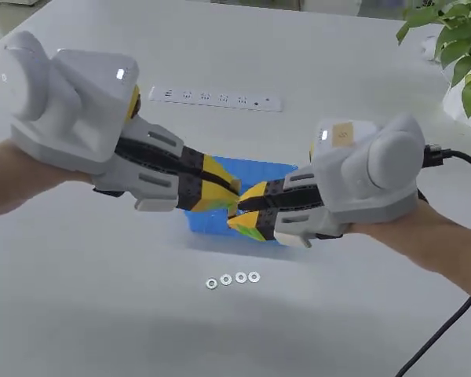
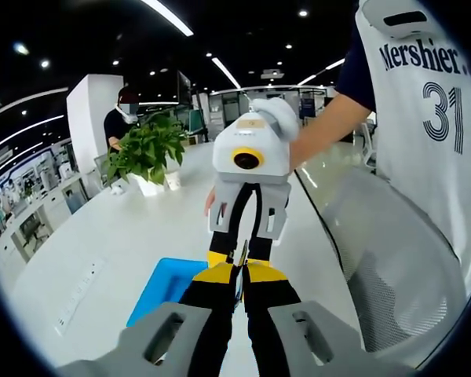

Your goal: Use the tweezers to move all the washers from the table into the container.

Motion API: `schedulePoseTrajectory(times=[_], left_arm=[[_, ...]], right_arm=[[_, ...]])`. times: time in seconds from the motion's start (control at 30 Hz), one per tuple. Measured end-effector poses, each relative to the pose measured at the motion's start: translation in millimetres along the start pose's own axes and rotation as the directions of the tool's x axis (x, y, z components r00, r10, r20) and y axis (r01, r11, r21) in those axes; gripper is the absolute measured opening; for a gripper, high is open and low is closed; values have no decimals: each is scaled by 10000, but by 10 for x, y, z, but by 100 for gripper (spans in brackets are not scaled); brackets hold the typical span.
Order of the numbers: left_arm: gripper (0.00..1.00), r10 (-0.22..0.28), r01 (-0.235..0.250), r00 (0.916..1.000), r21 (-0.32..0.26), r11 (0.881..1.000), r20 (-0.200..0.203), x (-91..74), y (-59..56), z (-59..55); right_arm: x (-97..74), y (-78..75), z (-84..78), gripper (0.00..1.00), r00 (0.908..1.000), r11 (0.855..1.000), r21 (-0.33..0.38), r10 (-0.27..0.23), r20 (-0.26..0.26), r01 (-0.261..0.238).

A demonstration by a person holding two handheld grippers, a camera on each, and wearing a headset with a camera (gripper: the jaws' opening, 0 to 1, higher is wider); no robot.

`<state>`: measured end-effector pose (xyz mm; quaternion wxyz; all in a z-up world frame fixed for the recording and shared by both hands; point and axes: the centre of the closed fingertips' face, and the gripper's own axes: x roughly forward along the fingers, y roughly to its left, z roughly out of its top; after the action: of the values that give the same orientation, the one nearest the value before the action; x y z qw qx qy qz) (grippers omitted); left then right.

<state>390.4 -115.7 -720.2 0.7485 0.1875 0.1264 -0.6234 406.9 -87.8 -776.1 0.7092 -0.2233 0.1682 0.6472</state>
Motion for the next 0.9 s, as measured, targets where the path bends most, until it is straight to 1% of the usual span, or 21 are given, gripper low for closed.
schedulePoseTrajectory(times=[0.27, 0.43, 0.53, 0.6, 0.7, 0.9], left_arm=[[7, 152, -152, 9999, -274, 9995, 2, -91, -135, -163], [7, 138, -138, 9999, -488, 9987, 8, -96, -227, -271], [7, 39, -34, 10000, -751, 9972, 54, -81, -292, -339], [7, -89, 102, 9999, -962, 9953, 131, -67, -329, -367], [7, -131, 146, 9998, -1058, 9943, 143, -38, -355, -413], [7, -122, 154, 9996, -1259, 9919, 261, 17, -353, -493]], right_arm=[[120, 196, -34, 14, 9996, 9995, 110, 280, -36, -279], [192, 319, -102, 14, 9989, 9990, 97, 434, -147, -433], [222, 393, -165, 15, 9982, 9983, 179, 565, -189, -561], [235, 416, -198, 16, 9980, 9980, 191, 601, -202, -597], [255, 455, -252, 16, 9974, 9978, 158, 650, -316, -646], [293, 444, -347, 16, 9975, 9978, 351, 580, -398, -567]])
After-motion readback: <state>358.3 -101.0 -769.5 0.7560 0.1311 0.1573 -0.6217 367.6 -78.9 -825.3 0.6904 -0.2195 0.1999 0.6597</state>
